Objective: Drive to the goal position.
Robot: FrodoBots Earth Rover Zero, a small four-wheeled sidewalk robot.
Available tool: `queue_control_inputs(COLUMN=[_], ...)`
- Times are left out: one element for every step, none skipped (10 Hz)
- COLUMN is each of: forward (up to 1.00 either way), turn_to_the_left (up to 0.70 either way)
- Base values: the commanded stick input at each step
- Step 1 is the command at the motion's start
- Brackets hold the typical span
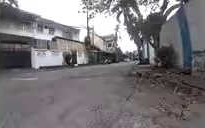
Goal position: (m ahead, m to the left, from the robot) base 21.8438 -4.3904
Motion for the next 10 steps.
queue_control_inputs(forward=[1.0,1.0,1.0,1.0,1.0,1.0,1.0,1.0,1.0,1.0], turn_to_the_left=[-0.39,-0.37,0.01,0.01,0.01,0.01,0.01,0.01,0.01,0.01])
